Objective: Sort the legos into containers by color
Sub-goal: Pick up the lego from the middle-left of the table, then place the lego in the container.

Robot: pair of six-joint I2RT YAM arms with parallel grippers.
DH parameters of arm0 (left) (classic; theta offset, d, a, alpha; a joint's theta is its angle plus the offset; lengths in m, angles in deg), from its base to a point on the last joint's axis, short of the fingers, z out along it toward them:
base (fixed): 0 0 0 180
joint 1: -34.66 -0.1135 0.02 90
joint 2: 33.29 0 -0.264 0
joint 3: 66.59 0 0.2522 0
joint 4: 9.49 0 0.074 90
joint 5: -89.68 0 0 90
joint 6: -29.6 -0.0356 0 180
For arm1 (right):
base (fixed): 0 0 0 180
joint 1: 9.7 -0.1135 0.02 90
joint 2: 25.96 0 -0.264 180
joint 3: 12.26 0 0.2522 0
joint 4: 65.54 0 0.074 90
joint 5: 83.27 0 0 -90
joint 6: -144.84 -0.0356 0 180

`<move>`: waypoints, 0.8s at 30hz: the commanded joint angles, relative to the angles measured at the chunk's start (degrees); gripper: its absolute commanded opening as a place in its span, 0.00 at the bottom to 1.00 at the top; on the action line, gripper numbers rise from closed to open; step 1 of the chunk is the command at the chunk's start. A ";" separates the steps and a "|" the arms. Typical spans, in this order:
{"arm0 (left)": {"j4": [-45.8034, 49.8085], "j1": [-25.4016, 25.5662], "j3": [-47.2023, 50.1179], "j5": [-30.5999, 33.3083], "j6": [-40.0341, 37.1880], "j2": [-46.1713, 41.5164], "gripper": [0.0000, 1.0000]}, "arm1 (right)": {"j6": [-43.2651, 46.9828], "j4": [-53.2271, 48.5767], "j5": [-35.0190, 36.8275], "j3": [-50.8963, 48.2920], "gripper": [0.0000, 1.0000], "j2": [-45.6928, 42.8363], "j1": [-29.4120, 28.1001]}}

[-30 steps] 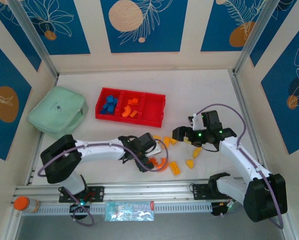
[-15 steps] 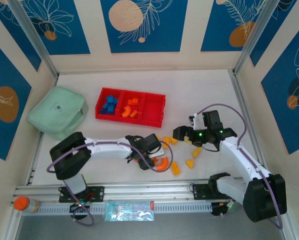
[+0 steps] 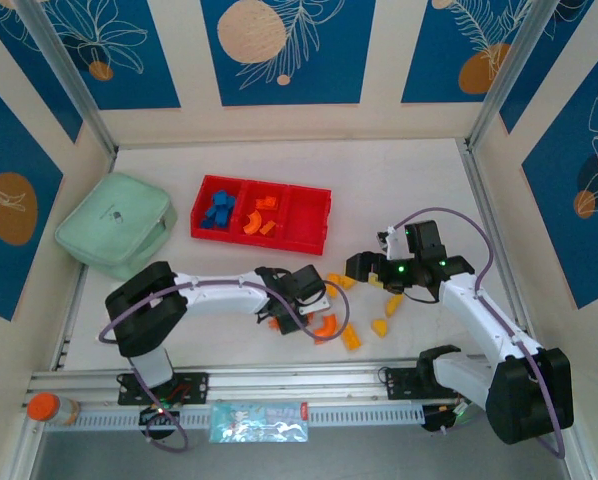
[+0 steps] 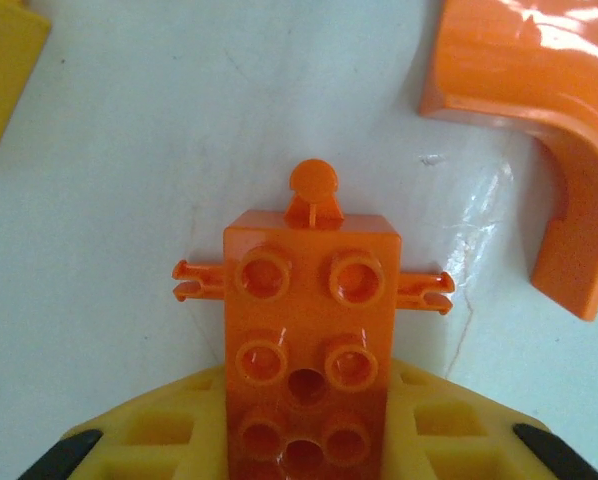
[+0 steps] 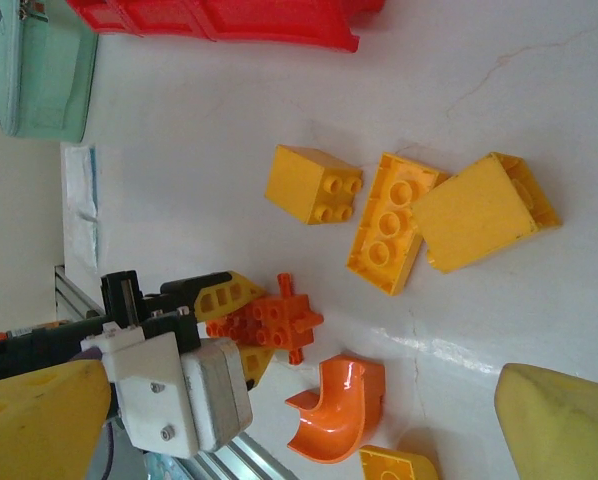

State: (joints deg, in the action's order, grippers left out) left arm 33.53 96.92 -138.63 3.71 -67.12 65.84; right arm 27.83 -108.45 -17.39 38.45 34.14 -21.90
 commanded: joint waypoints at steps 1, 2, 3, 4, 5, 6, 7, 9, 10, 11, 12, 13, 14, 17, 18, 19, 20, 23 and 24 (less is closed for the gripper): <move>2.65 -0.37 -1.48 -1.27 0.20 -0.95 0.24 | 0.33 -0.03 -1.88 0.40 0.99 -0.90 0.36; 2.73 -0.38 -1.39 -1.37 0.39 -1.53 0.23 | 0.28 -0.13 -1.86 0.53 0.99 -0.92 0.37; 2.65 -0.38 -1.31 -1.48 0.54 -2.34 0.22 | 0.37 -0.21 -1.91 0.66 0.99 -0.95 0.35; 2.45 -0.45 -0.99 -1.35 0.87 -3.21 0.22 | 0.37 -0.39 -1.97 0.81 0.99 -1.04 0.34; 2.26 -0.54 -0.58 -1.26 1.06 -4.03 0.22 | 0.37 -0.49 -2.01 0.91 0.99 -1.16 0.37; 2.21 -0.72 -0.19 -1.09 1.40 -5.11 0.22 | 0.38 -0.56 -1.99 1.04 0.99 -1.27 0.42; 2.34 -0.96 0.13 -0.60 1.95 -6.15 0.21 | 0.37 -0.85 -2.05 1.37 0.99 -1.30 0.34; 2.89 -1.80 0.51 0.46 3.16 -8.49 0.22 | 0.29 -1.38 -1.87 2.14 0.99 -1.14 -0.02; 3.00 -2.38 0.75 0.94 4.03 -10.03 0.22 | 0.29 -1.52 -1.81 2.62 0.99 -1.04 -0.47; 3.00 -3.14 0.88 1.14 4.82 -11.55 0.22 | 0.19 -1.68 -1.66 3.13 0.99 -0.90 -0.95; 3.24 -4.16 0.89 1.53 5.96 -13.16 0.22 | 0.12 -1.87 -1.20 3.83 0.99 -0.79 -1.73; 3.63 -5.36 0.60 1.87 7.05 -14.75 0.22 | 0.02 -2.04 -0.59 4.60 0.99 -0.60 -2.65; 4.34 -6.42 0.08 2.25 7.94 -15.81 0.22 | -0.06 -2.25 0.03 5.38 0.99 -0.43 -3.47; 8.47 -10.09 -4.88 3.92 11.63 -17.25 0.19 | -0.07 -2.76 1.88 7.76 0.99 0.35 -5.89; 9.43 -11.64 -6.92 3.90 12.98 -16.99 0.20 | -0.15 -2.76 2.13 8.34 0.99 0.67 -6.44; 10.07 -13.33 -9.01 3.38 14.48 -16.43 0.20 | -0.32 -2.60 2.28 8.81 0.99 1.03 -6.83; 10.07 -14.73 -10.47 2.38 15.38 -15.94 0.20 | -0.42 -2.52 2.39 9.31 0.99 1.31 -7.17; 9.16 -20.10 -14.37 1.54 19.75 -13.35 0.20 | -0.68 -2.45 2.99 10.41 0.99 2.19 -7.83; 9.00 -22.14 -15.98 1.04 21.37 -11.90 0.20 | -0.73 -2.33 3.11 10.64 0.99 2.30 -8.07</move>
State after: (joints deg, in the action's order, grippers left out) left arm 40.96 78.67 -151.40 5.55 -51.79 51.30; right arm 27.57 -109.58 -15.07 47.41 35.93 -29.44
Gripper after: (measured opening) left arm 0.302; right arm 0.991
